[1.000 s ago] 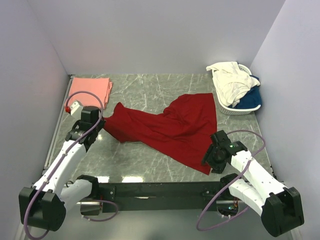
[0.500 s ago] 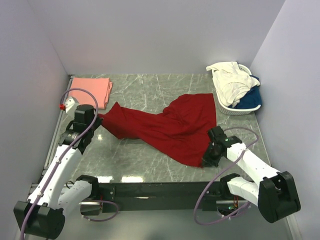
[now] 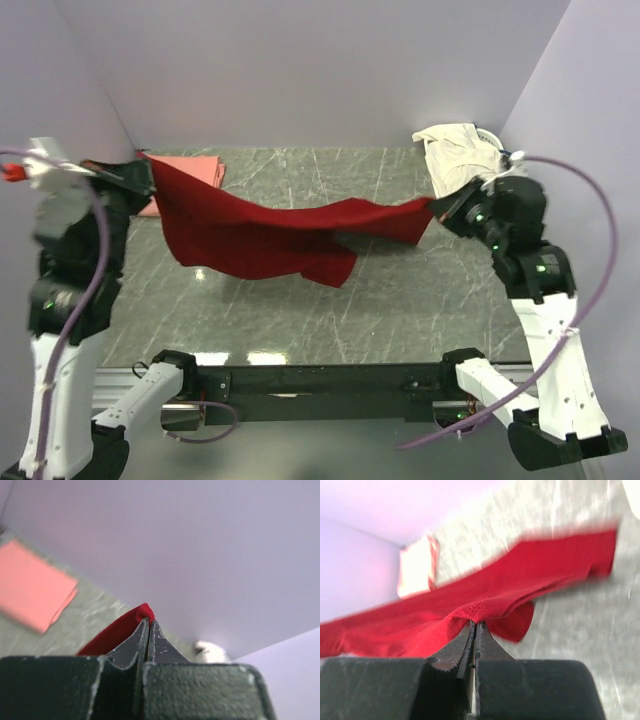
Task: Fold and stack the t-shirts
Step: Flatten the tshirt out
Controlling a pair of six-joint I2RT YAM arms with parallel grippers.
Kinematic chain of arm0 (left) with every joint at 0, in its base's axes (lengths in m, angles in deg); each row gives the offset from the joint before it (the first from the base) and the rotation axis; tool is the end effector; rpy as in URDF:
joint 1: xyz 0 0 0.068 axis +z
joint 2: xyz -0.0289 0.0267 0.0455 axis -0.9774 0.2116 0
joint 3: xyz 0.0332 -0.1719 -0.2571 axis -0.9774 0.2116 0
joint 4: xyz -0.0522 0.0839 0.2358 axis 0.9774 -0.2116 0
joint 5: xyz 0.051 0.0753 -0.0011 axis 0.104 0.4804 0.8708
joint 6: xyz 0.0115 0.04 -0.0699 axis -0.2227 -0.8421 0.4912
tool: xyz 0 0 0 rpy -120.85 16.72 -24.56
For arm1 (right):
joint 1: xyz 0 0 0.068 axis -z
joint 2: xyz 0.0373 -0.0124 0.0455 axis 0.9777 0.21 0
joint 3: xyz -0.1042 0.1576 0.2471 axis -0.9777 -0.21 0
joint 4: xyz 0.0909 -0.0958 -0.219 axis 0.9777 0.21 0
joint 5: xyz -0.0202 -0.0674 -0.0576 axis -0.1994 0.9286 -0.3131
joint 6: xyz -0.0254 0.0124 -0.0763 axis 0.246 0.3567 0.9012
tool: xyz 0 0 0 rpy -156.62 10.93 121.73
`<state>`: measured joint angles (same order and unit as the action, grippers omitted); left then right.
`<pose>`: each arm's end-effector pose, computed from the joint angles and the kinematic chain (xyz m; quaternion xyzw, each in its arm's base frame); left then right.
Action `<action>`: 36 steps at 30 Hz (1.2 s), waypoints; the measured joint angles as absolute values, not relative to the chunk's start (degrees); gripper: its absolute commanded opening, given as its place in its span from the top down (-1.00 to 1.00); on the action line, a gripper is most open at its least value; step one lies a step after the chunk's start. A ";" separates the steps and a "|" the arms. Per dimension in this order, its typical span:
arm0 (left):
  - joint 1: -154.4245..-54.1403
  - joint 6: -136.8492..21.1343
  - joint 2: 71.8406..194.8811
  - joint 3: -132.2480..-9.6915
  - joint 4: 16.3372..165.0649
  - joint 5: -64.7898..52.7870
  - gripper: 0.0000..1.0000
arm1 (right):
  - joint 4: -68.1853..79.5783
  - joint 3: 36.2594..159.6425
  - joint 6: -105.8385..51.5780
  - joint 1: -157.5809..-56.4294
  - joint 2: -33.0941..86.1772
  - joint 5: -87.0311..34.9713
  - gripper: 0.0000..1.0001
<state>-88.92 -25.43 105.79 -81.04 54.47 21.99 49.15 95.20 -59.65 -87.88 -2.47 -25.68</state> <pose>0.1223 0.0001 0.5235 -0.3131 0.6322 -0.2161 0.6750 0.1638 0.0380 0.4370 0.1771 0.8150 0.2774 0.4769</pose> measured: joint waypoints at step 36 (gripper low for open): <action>-76.79 -31.00 164.39 -130.98 75.34 0.83 0.99 | 30.38 154.72 -56.00 -82.59 54.80 -36.74 1.00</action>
